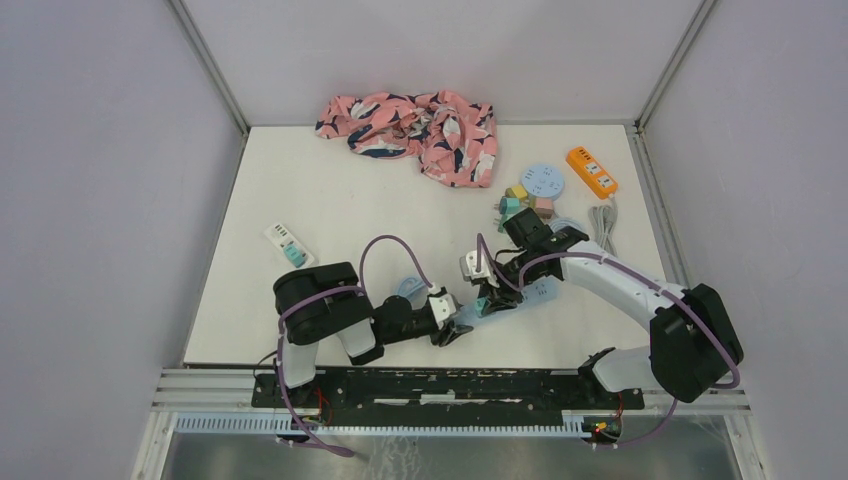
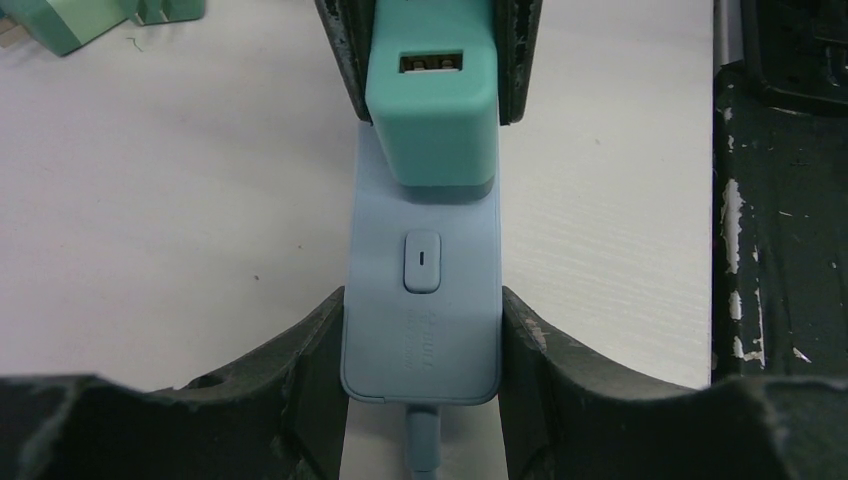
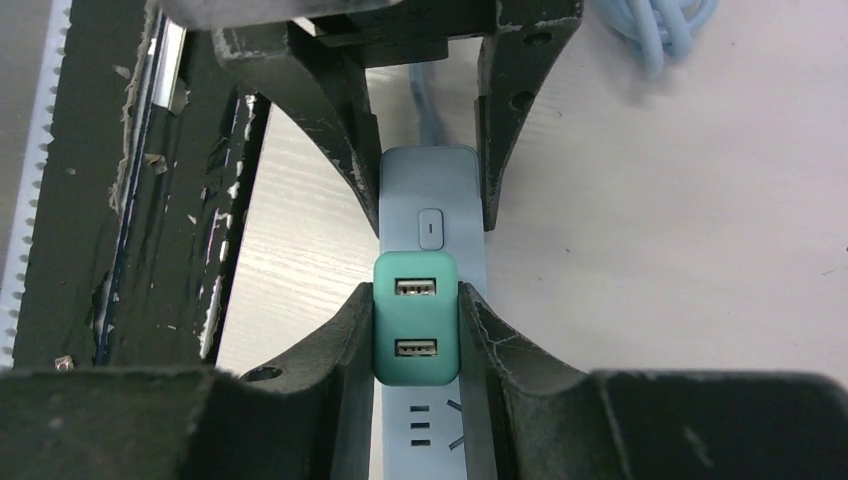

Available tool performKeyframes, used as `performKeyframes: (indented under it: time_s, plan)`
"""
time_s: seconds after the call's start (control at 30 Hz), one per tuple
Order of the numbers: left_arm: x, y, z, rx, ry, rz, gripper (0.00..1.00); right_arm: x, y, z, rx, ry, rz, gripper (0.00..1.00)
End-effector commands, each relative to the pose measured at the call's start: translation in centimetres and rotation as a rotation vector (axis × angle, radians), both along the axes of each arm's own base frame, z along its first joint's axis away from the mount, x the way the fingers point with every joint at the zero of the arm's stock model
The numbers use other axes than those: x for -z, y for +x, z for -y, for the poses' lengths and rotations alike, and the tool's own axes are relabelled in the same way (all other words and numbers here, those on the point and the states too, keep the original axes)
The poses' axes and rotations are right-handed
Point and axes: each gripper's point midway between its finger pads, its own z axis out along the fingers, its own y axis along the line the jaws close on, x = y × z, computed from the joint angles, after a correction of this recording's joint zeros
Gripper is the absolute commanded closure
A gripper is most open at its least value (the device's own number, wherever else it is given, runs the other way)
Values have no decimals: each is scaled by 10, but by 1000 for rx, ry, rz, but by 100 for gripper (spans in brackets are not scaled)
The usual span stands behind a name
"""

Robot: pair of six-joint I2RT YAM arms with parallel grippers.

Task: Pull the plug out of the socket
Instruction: Remove the plug from the socket.

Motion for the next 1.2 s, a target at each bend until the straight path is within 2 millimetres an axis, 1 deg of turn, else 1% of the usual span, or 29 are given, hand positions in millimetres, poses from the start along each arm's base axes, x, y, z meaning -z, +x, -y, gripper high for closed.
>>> performKeyframes:
  time_s: [0.0,0.07,0.17,0.27,0.33,0.37,0.4,0.47,0.5,0.57,0.63,0.77,0.9,1.17]
  plan:
    - [-3,-4,3,14,-20,-7,97,-33,-17,-7,-193,150,70,100]
    - [-3,-4,3,14,-21,-7,97,-30,-28,-11,-235,163,50,100]
    - [-4,-4,3,14,-23,-6,97,-23,-34,-24,-239,144,37,100]
    - [-6,-4,3,13,-26,-7,97,-19,-17,-38,-134,133,43,100]
    - [-8,-4,3,12,-33,-9,97,-17,-8,-39,-95,108,44,100]
    - [-10,-4,4,12,-37,-9,94,-15,-5,-37,-86,90,42,100]
    - [-11,-4,4,11,-43,-11,87,-13,-3,-36,-77,80,44,100]
    - [-17,-3,5,8,-61,-11,69,-11,-1,-33,-71,76,45,100]
    - [-19,-3,6,9,-69,-12,62,-9,-1,-32,-70,75,41,100]
    - [-25,-3,7,10,-88,-10,51,-9,-1,-32,-72,75,42,100]
    - [-29,-3,7,8,-102,-10,44,-8,-2,-31,-75,71,39,100]
    - [-34,-4,6,5,-121,-9,33,-6,-3,-30,-82,66,32,100]
    - [-40,-5,5,7,-155,2,26,-6,-3,-31,-83,67,28,100]
    - [-46,-7,5,17,-184,23,19,-4,-5,-30,-87,66,19,100]
